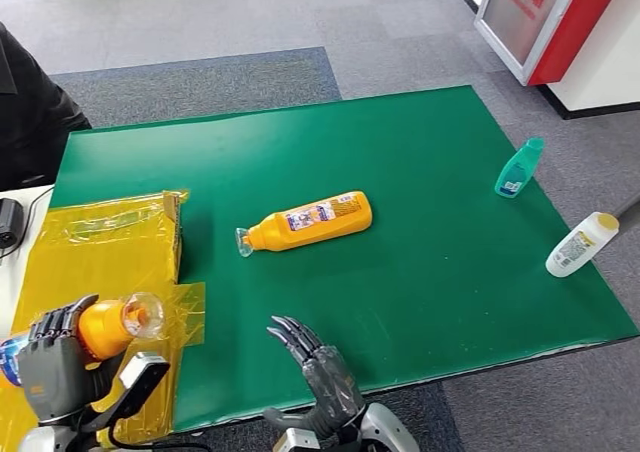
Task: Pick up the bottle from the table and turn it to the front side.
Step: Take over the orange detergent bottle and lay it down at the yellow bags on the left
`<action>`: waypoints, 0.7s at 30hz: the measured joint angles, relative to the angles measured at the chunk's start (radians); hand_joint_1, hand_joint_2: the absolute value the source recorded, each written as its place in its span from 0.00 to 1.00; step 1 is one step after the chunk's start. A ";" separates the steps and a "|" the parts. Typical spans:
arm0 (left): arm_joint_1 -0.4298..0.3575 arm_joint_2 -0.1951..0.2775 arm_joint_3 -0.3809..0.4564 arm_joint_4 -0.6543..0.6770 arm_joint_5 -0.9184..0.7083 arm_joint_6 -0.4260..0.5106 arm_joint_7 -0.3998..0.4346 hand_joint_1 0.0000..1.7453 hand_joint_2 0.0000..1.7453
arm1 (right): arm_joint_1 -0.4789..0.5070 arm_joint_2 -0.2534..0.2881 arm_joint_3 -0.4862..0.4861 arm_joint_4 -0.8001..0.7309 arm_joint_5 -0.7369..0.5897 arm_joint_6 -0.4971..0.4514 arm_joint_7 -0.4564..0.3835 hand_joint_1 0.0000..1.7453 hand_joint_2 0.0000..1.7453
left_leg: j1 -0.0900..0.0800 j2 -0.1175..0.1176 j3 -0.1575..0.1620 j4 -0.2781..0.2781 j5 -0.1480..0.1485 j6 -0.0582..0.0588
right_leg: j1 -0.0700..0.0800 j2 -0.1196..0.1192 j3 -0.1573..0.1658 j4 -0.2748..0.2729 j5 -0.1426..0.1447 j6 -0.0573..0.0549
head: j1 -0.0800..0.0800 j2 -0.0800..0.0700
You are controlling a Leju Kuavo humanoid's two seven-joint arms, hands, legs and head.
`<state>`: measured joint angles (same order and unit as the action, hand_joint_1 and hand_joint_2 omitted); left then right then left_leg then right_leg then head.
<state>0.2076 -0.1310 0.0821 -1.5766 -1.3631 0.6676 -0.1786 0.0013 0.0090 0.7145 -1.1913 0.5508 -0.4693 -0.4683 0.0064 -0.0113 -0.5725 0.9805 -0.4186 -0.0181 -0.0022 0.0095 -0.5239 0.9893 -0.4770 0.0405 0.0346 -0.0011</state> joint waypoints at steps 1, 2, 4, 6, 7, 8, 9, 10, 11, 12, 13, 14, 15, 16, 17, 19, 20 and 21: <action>-0.008 0.008 -0.013 0.006 -0.026 -0.002 0.021 1.00 1.00 | 0.000 -0.001 0.001 0.000 -0.004 0.005 -0.003 0.00 1.00 | 0.000 0.000 0.000 0.000 0.000 0.000 | 0.000 0.000 -0.001 0.000 0.000 0.000 | 0.000 0.000; -0.020 0.017 -0.028 0.014 -0.056 -0.007 0.046 1.00 1.00 | 0.000 -0.001 0.002 0.001 -0.009 0.011 -0.007 0.00 1.00 | 0.000 0.000 0.000 0.000 0.000 0.000 | 0.000 0.000 -0.002 0.000 0.000 0.000 | 0.000 0.000; -0.052 0.033 -0.062 0.035 -0.112 -0.034 0.096 1.00 1.00 | -0.001 -0.002 0.005 0.004 -0.018 0.022 -0.016 0.00 1.00 | 0.000 0.000 0.000 0.000 0.000 0.000 | 0.000 0.000 -0.002 0.000 0.000 0.000 | 0.000 0.000; -0.096 0.047 -0.096 0.068 -0.141 -0.082 0.138 1.00 1.00 | -0.002 -0.002 0.007 0.008 -0.028 0.033 -0.022 0.00 1.00 | 0.000 0.000 0.000 0.000 0.000 0.000 | 0.000 0.000 -0.002 0.000 0.000 0.000 | 0.000 0.000; -0.120 0.054 -0.112 0.088 -0.149 -0.108 0.157 1.00 1.00 | -0.002 -0.002 0.008 0.011 -0.033 0.038 -0.024 0.00 1.00 | 0.000 0.000 0.000 0.000 0.000 0.000 | 0.000 0.000 -0.002 0.000 0.000 0.000 | 0.000 0.000; -0.144 0.061 -0.127 0.109 -0.159 -0.133 0.173 1.00 1.00 | -0.002 -0.002 0.008 0.014 -0.038 0.043 -0.024 0.00 1.00 | 0.000 0.000 0.000 0.000 0.000 0.000 | 0.000 0.000 -0.001 0.000 0.000 0.000 | 0.000 0.000; -0.167 0.068 -0.141 0.130 -0.171 -0.160 0.193 1.00 1.00 | -0.002 -0.002 0.009 0.017 -0.043 0.048 -0.024 0.00 1.00 | 0.000 0.000 0.000 0.000 0.000 0.000 | 0.000 0.000 -0.001 0.000 0.001 0.000 | 0.000 0.000; -0.190 0.076 -0.159 0.151 -0.183 -0.193 0.218 1.00 1.00 | -0.001 -0.002 0.009 0.019 -0.049 0.053 -0.022 0.00 1.00 | 0.000 0.000 0.000 0.000 0.001 0.000 | 0.000 0.000 -0.001 0.000 0.001 0.000 | 0.000 0.000; -0.213 0.084 -0.178 0.170 -0.191 -0.225 0.246 1.00 1.00 | -0.001 -0.002 0.009 0.020 -0.055 0.058 -0.020 0.00 1.00 | 0.000 0.000 0.000 0.000 0.001 -0.001 | 0.000 0.000 -0.001 0.000 0.001 0.000 | 0.000 0.000; -0.236 0.094 -0.202 0.193 -0.197 -0.259 0.278 1.00 1.00 | -0.001 -0.002 0.009 0.022 -0.061 0.063 -0.019 0.00 1.00 | 0.000 0.000 0.000 0.000 0.001 -0.001 | 0.000 0.000 0.000 0.000 0.001 0.000 | 0.000 0.000; -0.259 0.104 -0.227 0.215 -0.199 -0.287 0.306 1.00 1.00 | 0.000 -0.002 0.009 0.023 -0.066 0.067 -0.017 0.00 1.00 | 0.000 0.000 0.000 0.000 0.001 -0.001 | 0.000 0.000 0.001 0.000 0.001 0.000 | 0.000 0.000; -0.278 0.112 -0.251 0.237 -0.200 -0.308 0.326 1.00 1.00 | 0.000 -0.002 0.009 0.025 -0.069 0.070 -0.017 0.00 1.00 | 0.000 0.000 0.000 0.000 0.001 -0.001 | 0.000 0.000 0.002 0.000 0.001 0.000 | 0.000 0.000; -0.296 0.119 -0.274 0.259 -0.202 -0.324 0.343 1.00 1.00 | 0.000 -0.002 0.009 0.026 -0.071 0.072 -0.017 0.00 1.00 | 0.000 0.000 0.000 0.000 0.001 -0.001 | 0.000 0.000 0.002 0.000 0.002 0.000 | 0.000 0.000; -0.312 0.125 -0.296 0.281 -0.203 -0.336 0.354 1.00 1.00 | 0.000 -0.002 0.009 0.028 -0.072 0.073 -0.017 0.00 1.00 | 0.000 0.000 0.000 0.000 0.001 -0.001 | 0.000 0.000 0.002 0.000 0.002 0.000 | 0.000 0.000; -0.326 0.130 -0.314 0.302 -0.204 -0.345 0.363 1.00 1.00 | 0.000 -0.002 0.009 0.029 -0.072 0.074 -0.017 0.00 1.00 | 0.000 0.000 0.000 0.000 0.001 -0.001 | 0.000 0.000 0.002 0.000 0.002 0.000 | 0.000 0.000; -0.347 0.138 -0.347 0.343 -0.205 -0.354 0.377 1.00 1.00 | 0.001 -0.002 0.009 0.033 -0.073 0.074 -0.017 0.00 1.00 | 0.000 0.000 0.000 0.000 0.001 -0.001 | 0.000 0.000 0.002 0.000 0.001 0.000 | 0.000 0.000; -0.353 0.141 -0.359 0.359 -0.205 -0.357 0.381 1.00 1.00 | 0.001 -0.002 0.009 0.035 -0.073 0.074 -0.017 0.00 1.00 | 0.000 0.000 0.000 0.000 0.001 -0.001 | 0.000 0.001 0.002 0.000 0.001 0.000 | 0.000 0.000; -0.358 0.143 -0.370 0.374 -0.205 -0.358 0.383 1.00 1.00 | 0.002 -0.002 0.009 0.036 -0.073 0.074 -0.017 0.00 1.00 | 0.000 0.000 0.000 0.000 0.001 -0.001 | 0.000 0.001 0.002 0.000 0.001 0.000 | 0.000 0.000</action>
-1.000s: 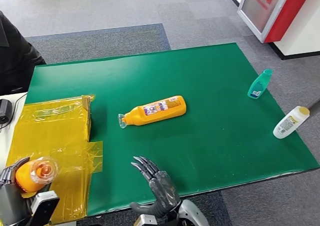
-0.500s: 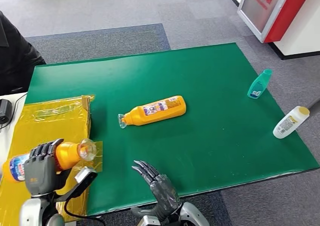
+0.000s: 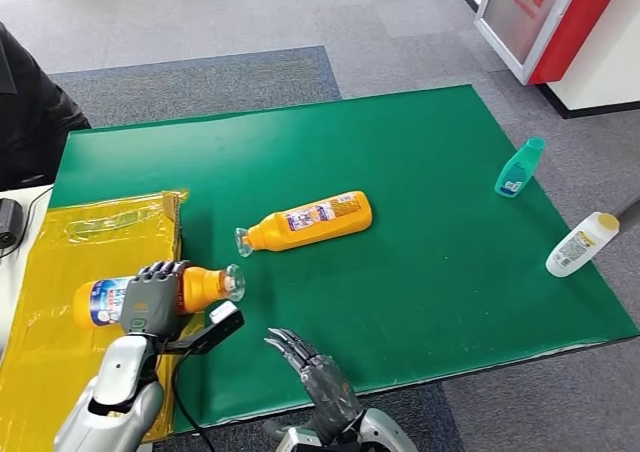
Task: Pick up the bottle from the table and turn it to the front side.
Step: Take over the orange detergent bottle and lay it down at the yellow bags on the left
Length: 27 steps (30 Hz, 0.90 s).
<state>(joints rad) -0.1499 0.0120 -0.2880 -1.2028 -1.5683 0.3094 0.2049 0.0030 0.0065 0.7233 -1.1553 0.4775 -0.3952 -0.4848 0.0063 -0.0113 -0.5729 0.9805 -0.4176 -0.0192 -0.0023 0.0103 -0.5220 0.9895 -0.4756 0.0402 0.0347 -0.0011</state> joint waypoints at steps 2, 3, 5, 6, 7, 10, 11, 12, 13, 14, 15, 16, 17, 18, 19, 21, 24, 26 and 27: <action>-0.006 0.004 -0.016 0.026 0.000 -0.004 0.002 1.00 1.00 | 0.000 0.000 0.000 0.003 -0.001 0.000 0.001 0.00 1.00 | 0.000 0.000 0.000 0.000 0.000 0.000 | 0.000 0.000 0.000 0.000 0.000 0.000 | 0.000 0.000; -0.009 0.006 -0.024 0.037 0.000 -0.009 0.004 1.00 1.00 | 0.001 0.000 0.000 0.004 -0.002 0.000 0.002 0.00 1.00 | 0.000 0.000 0.000 0.000 0.000 0.000 | 0.000 0.000 0.000 0.000 0.000 0.000 | 0.000 0.000; -0.013 0.010 -0.037 0.056 -0.001 -0.022 0.009 1.00 1.00 | 0.001 0.000 0.000 0.006 -0.004 0.000 0.004 0.00 1.00 | 0.000 0.000 0.000 0.000 0.000 0.000 | 0.000 0.000 0.000 0.000 0.000 0.000 | 0.000 0.000; -0.015 0.012 -0.043 0.065 -0.001 -0.028 0.010 1.00 1.00 | 0.001 0.000 0.000 0.007 -0.005 0.000 0.005 0.00 1.00 | 0.000 0.000 0.000 0.000 0.000 0.000 | 0.000 0.000 0.000 0.000 0.000 0.000 | 0.000 0.000; -0.018 0.013 -0.048 0.073 -0.002 -0.034 0.009 1.00 1.00 | 0.002 0.000 0.000 0.008 -0.005 0.000 0.005 0.00 1.00 | 0.000 0.000 0.000 0.000 0.000 0.000 | 0.000 0.000 0.000 0.000 0.000 0.000 | 0.000 0.000; -0.025 0.017 -0.060 0.094 -0.003 -0.052 0.006 0.97 1.00 | 0.002 0.000 -0.001 0.008 -0.008 -0.001 0.007 0.00 1.00 | 0.000 0.000 0.000 0.000 0.000 0.000 | 0.000 0.000 0.000 0.000 0.000 0.000 | 0.000 0.000; -0.027 0.019 -0.063 0.099 -0.003 -0.060 0.005 0.95 1.00 | 0.002 0.000 -0.001 0.008 -0.009 -0.002 0.007 0.00 1.00 | 0.000 0.000 0.000 0.000 0.000 0.000 | 0.000 0.000 0.000 0.000 0.000 0.000 | 0.000 0.000; -0.029 0.020 -0.064 0.102 -0.004 -0.068 0.004 0.94 1.00 | 0.003 0.000 -0.001 0.008 -0.010 -0.002 0.008 0.00 1.00 | 0.000 0.000 0.000 0.000 0.000 0.000 | 0.000 0.000 0.000 0.000 0.000 0.000 | 0.000 0.000; -0.031 0.021 -0.065 0.104 -0.004 -0.076 0.004 0.94 1.00 | 0.003 0.000 -0.002 0.008 -0.011 -0.003 0.008 0.00 1.00 | 0.000 0.000 0.000 0.000 0.000 0.000 | 0.000 0.000 0.000 0.000 0.000 0.000 | 0.000 0.000; -0.032 0.022 -0.065 0.105 -0.004 -0.081 0.003 0.88 1.00 | 0.004 0.000 -0.002 0.008 -0.011 -0.003 0.009 0.00 1.00 | 0.000 0.000 0.000 0.000 0.000 0.000 | 0.000 0.000 0.000 0.000 0.000 0.000 | 0.000 0.000; -0.034 0.022 -0.065 0.106 -0.004 -0.084 0.003 0.74 1.00 | 0.004 0.000 -0.003 0.008 -0.012 -0.004 0.009 0.00 1.00 | 0.000 0.000 0.000 0.000 0.000 0.000 | 0.000 0.000 0.000 0.000 0.000 0.000 | 0.000 0.000; -0.035 0.022 -0.065 0.107 -0.004 -0.086 0.004 0.56 1.00 | 0.005 0.000 -0.003 0.008 -0.012 -0.004 0.009 0.00 1.00 | 0.000 0.000 0.000 0.000 0.000 0.000 | 0.000 0.000 0.000 0.000 0.000 0.000 | 0.000 0.000; -0.036 0.022 -0.065 0.108 -0.003 -0.088 0.004 0.32 1.00 | 0.005 0.000 -0.004 0.008 -0.012 -0.004 0.009 0.00 1.00 | 0.000 0.000 0.000 0.000 0.000 0.000 | 0.000 0.000 0.000 0.000 0.000 0.000 | 0.000 0.000; -0.037 0.022 -0.065 0.109 -0.003 -0.091 0.003 0.15 1.00 | 0.006 0.000 -0.004 0.008 -0.012 -0.004 0.009 0.00 1.00 | 0.000 0.000 0.000 0.000 0.000 0.000 | 0.000 0.000 0.000 0.000 0.000 0.000 | 0.000 0.000; -0.037 0.022 -0.065 0.110 -0.003 -0.093 0.003 0.05 1.00 | 0.007 0.000 -0.004 0.008 -0.013 -0.005 0.010 0.00 1.00 | 0.000 0.000 0.000 0.000 0.000 0.000 | 0.000 0.000 0.001 0.000 0.000 0.000 | 0.000 0.000; -0.039 0.022 -0.063 0.111 -0.003 -0.098 0.002 0.00 1.00 | 0.010 -0.001 -0.005 0.008 -0.015 -0.008 0.014 0.00 1.00 | 0.000 0.000 0.001 0.000 0.000 0.000 | 0.000 0.000 0.001 0.000 0.000 0.000 | 0.000 0.000; -0.038 0.018 -0.053 0.109 -0.001 -0.095 -0.005 0.00 1.00 | 0.015 -0.004 -0.007 0.008 -0.017 -0.016 0.021 0.00 1.00 | 0.000 0.000 0.001 0.000 0.001 -0.001 | 0.000 0.000 0.001 0.000 0.000 0.000 | 0.000 0.000; -0.036 0.013 -0.041 0.107 0.002 -0.091 -0.008 0.00 1.00 | 0.018 -0.005 -0.009 0.008 -0.018 -0.021 0.023 0.00 1.00 | 0.000 0.000 0.001 0.000 0.001 -0.001 | 0.000 0.000 0.001 0.000 0.000 0.000 | 0.000 0.000; -0.036 0.010 -0.036 0.106 0.003 -0.090 -0.009 0.00 1.00 | 0.019 -0.005 -0.010 0.008 -0.018 -0.022 0.023 0.00 1.00 | 0.000 0.000 0.001 0.000 0.001 -0.001 | 0.000 0.000 0.001 0.000 0.000 0.000 | 0.000 0.000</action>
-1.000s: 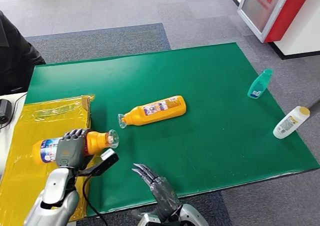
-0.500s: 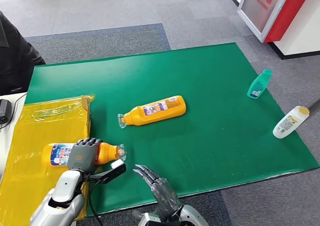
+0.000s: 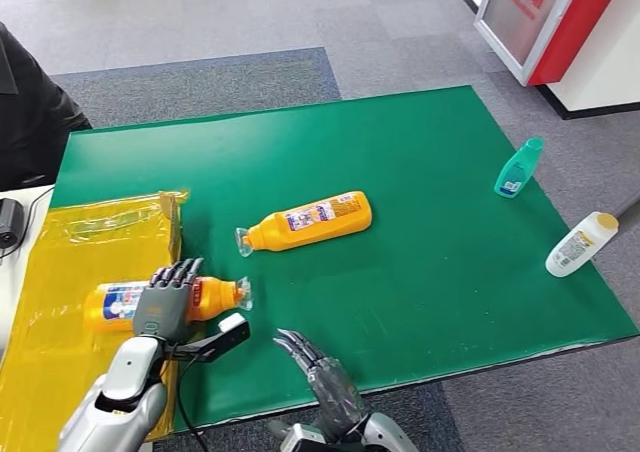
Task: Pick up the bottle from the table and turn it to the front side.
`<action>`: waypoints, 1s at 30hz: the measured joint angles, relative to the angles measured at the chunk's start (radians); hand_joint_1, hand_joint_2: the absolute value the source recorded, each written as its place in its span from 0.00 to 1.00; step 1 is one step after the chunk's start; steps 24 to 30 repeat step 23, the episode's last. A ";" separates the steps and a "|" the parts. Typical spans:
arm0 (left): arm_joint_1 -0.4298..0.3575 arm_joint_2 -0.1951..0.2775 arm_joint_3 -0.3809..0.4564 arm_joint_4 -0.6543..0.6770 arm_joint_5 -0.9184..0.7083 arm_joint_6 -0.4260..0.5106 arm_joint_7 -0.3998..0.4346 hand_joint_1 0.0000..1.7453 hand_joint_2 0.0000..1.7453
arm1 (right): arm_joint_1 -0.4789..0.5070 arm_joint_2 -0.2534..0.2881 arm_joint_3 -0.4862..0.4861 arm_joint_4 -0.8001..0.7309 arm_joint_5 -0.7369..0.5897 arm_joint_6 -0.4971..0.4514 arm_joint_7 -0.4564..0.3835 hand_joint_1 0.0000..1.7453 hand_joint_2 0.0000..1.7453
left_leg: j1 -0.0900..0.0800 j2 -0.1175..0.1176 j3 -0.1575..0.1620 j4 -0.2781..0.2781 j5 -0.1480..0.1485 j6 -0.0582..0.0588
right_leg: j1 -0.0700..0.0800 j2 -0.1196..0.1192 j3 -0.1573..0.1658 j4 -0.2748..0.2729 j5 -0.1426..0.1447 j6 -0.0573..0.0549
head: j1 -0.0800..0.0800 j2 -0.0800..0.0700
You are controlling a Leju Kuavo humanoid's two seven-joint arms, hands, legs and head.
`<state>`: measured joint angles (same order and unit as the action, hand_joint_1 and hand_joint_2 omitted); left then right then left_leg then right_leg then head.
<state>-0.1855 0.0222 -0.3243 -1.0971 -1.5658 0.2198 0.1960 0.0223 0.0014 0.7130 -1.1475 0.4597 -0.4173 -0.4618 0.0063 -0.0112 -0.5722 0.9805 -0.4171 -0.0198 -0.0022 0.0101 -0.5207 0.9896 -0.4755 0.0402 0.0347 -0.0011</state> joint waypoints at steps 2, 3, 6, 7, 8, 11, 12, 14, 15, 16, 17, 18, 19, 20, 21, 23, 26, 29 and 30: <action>0.001 -0.003 0.006 -0.001 0.001 0.001 0.000 0.00 1.00 | 0.002 -0.001 -0.001 0.000 0.000 -0.002 0.001 0.00 1.00 | 0.000 0.000 0.000 0.000 0.000 0.000 | 0.000 0.000 0.000 0.000 0.000 0.000 | 0.000 0.000; 0.001 -0.004 0.008 -0.002 0.001 0.001 0.000 0.00 1.00 | 0.003 -0.001 -0.002 0.000 0.000 -0.002 0.001 0.00 1.00 | 0.000 0.000 0.000 0.000 0.000 0.000 | 0.000 0.000 0.000 0.000 0.000 0.000 | 0.000 0.000; 0.005 -0.008 0.013 -0.006 0.007 0.002 -0.004 0.00 1.00 | 0.003 -0.001 -0.002 0.000 0.000 -0.003 0.002 0.00 1.00 | 0.000 0.000 0.000 0.000 0.000 0.000 | 0.000 0.000 0.000 0.000 0.000 0.000 | 0.000 0.000; 0.009 -0.009 0.019 -0.010 0.021 0.004 -0.014 0.00 1.00 | 0.004 -0.001 -0.003 0.000 -0.001 -0.005 0.004 0.00 1.00 | 0.000 0.000 0.000 0.000 0.000 0.000 | 0.000 0.000 0.000 0.000 0.000 0.000 | 0.000 0.000; 0.015 -0.012 0.026 -0.016 0.047 0.006 -0.029 0.00 1.00 | 0.005 -0.001 -0.003 -0.001 -0.002 -0.009 0.006 0.00 1.00 | 0.000 0.000 0.000 0.000 0.000 0.000 | 0.000 0.000 0.000 0.000 0.000 0.000 | 0.000 0.000; 0.056 -0.022 0.060 -0.058 0.231 -0.020 -0.133 0.00 1.00 | 0.012 -0.005 -0.005 -0.003 -0.008 -0.027 0.014 0.00 1.00 | 0.000 0.000 0.000 0.000 0.000 0.000 | 0.000 0.000 -0.001 0.000 0.000 0.000 | 0.000 0.000; 0.074 -0.024 0.074 -0.080 0.328 -0.045 -0.186 0.00 1.00 | 0.014 -0.006 -0.005 -0.003 -0.010 -0.036 0.014 0.00 1.00 | 0.000 0.000 0.000 0.000 0.000 0.000 | 0.000 0.000 -0.001 0.000 0.000 0.000 | 0.000 0.000; 0.116 -0.025 0.105 -0.131 0.546 -0.106 -0.307 0.00 1.00 | 0.016 -0.007 -0.006 -0.004 -0.019 -0.053 0.012 0.00 1.00 | 0.000 0.000 0.000 0.000 -0.001 0.000 | 0.000 0.000 0.000 0.000 -0.001 0.000 | 0.000 0.000; 0.143 -0.024 0.121 -0.157 0.646 -0.132 -0.367 0.00 1.00 | 0.017 -0.008 -0.006 -0.004 -0.025 -0.061 0.009 0.00 1.00 | 0.000 0.000 0.000 0.000 -0.001 -0.001 | 0.000 0.001 0.000 0.000 -0.001 0.000 | 0.000 0.000; 0.175 -0.023 0.138 -0.184 0.738 -0.155 -0.425 0.00 1.00 | 0.018 -0.008 -0.006 -0.004 -0.031 -0.068 0.005 0.00 1.00 | 0.000 0.001 0.000 0.000 -0.002 -0.001 | 0.000 0.001 -0.001 0.000 -0.001 -0.001 | 0.000 0.000; 0.211 -0.021 0.154 -0.214 0.818 -0.173 -0.478 0.00 1.00 | 0.019 -0.008 -0.006 -0.004 -0.037 -0.074 0.001 0.00 1.00 | 0.000 0.001 0.000 0.000 -0.002 -0.002 | 0.000 0.002 -0.001 0.000 -0.001 -0.001 | 0.000 0.000; 0.248 -0.021 0.168 -0.242 0.886 -0.189 -0.524 0.00 1.00 | 0.019 -0.009 -0.006 -0.004 -0.043 -0.079 -0.003 0.00 1.00 | 0.000 0.001 0.000 0.000 -0.002 -0.002 | 0.000 0.002 -0.001 0.000 -0.002 -0.001 | 0.000 0.000; 0.286 -0.021 0.184 -0.272 0.952 -0.207 -0.570 0.00 1.00 | 0.020 -0.009 -0.006 -0.003 -0.048 -0.084 -0.006 0.00 1.00 | 0.000 0.001 0.000 0.000 -0.003 -0.002 | 0.000 0.002 -0.002 0.000 -0.002 -0.001 | 0.000 0.000; 0.324 -0.023 0.201 -0.302 1.019 -0.229 -0.616 0.00 1.00 | 0.021 -0.009 -0.007 -0.004 -0.054 -0.089 -0.009 0.00 1.00 | 0.000 0.002 0.000 0.000 -0.003 -0.002 | 0.000 0.002 -0.002 0.000 -0.002 -0.002 | 0.000 0.000; 0.359 -0.026 0.218 -0.328 1.083 -0.255 -0.661 0.00 1.00 | 0.022 -0.010 -0.007 -0.004 -0.059 -0.094 -0.012 0.00 1.00 | 0.000 0.002 0.000 0.000 -0.003 -0.002 | 0.000 0.002 -0.003 0.000 -0.003 -0.002 | 0.000 0.000; 0.412 -0.040 0.253 -0.374 1.195 -0.317 -0.741 0.00 1.00 | 0.024 -0.011 -0.008 -0.005 -0.066 -0.101 -0.016 0.00 1.00 | 0.000 0.002 0.000 0.000 -0.004 -0.002 | 0.000 0.002 -0.005 0.000 -0.003 -0.002 | 0.000 0.000; 0.412 -0.040 0.253 -0.374 1.195 -0.317 -0.741 0.00 1.00 | 0.024 -0.011 -0.008 -0.005 -0.066 -0.101 -0.016 0.00 1.00 | 0.000 0.002 0.000 0.000 -0.004 -0.002 | 0.000 0.002 -0.005 0.000 -0.003 -0.002 | 0.000 0.000; 0.412 -0.040 0.253 -0.374 1.195 -0.317 -0.741 0.00 1.00 | 0.024 -0.011 -0.008 -0.005 -0.066 -0.101 -0.016 0.00 1.00 | 0.000 0.002 0.000 0.000 -0.004 -0.002 | 0.000 0.002 -0.005 0.000 -0.003 -0.002 | 0.000 0.000; 0.412 -0.040 0.253 -0.374 1.195 -0.317 -0.741 0.00 1.00 | 0.024 -0.011 -0.008 -0.005 -0.066 -0.101 -0.016 0.00 1.00 | 0.000 0.002 0.000 0.000 -0.004 -0.002 | 0.000 0.002 -0.005 0.000 -0.003 -0.002 | 0.000 0.000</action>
